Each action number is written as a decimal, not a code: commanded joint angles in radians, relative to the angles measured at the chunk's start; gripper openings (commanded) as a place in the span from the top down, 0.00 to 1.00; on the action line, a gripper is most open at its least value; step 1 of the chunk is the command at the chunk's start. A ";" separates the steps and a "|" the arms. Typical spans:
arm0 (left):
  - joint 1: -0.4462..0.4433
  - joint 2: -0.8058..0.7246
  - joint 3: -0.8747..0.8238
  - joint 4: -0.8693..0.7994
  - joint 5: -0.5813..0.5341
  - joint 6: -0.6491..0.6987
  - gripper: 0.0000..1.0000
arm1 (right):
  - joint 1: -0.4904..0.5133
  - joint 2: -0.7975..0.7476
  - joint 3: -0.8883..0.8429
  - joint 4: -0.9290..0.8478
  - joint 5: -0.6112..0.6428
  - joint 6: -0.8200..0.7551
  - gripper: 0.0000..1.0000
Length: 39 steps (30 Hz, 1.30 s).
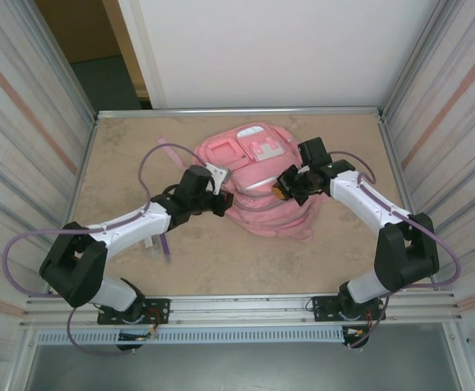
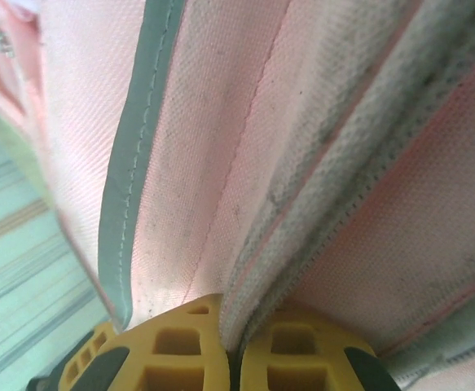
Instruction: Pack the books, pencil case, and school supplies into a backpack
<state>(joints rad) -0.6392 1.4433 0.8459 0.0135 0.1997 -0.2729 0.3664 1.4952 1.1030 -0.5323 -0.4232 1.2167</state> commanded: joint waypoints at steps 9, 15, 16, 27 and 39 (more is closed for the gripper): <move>0.111 0.082 0.056 -0.094 -0.116 0.006 0.76 | 0.013 0.043 0.041 0.011 -0.007 -0.068 0.65; 0.113 0.044 0.023 -0.118 -0.114 -0.001 0.73 | 0.008 0.093 0.038 0.144 0.037 -0.072 0.65; 0.115 0.037 0.013 -0.116 -0.120 0.001 0.73 | 0.012 0.100 0.035 0.174 0.029 -0.059 0.65; 0.130 -0.120 -0.025 -0.349 -0.318 -0.083 0.43 | 0.053 0.142 0.160 0.185 -0.008 -0.012 0.75; 0.264 -0.392 -0.068 -0.703 -0.423 -0.339 0.01 | 0.086 0.177 0.185 0.348 -0.011 -0.032 1.00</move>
<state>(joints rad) -0.4007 1.1034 0.8139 -0.5930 -0.2508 -0.5323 0.4385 1.6634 1.2514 -0.2993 -0.4187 1.1961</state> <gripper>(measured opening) 0.986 0.072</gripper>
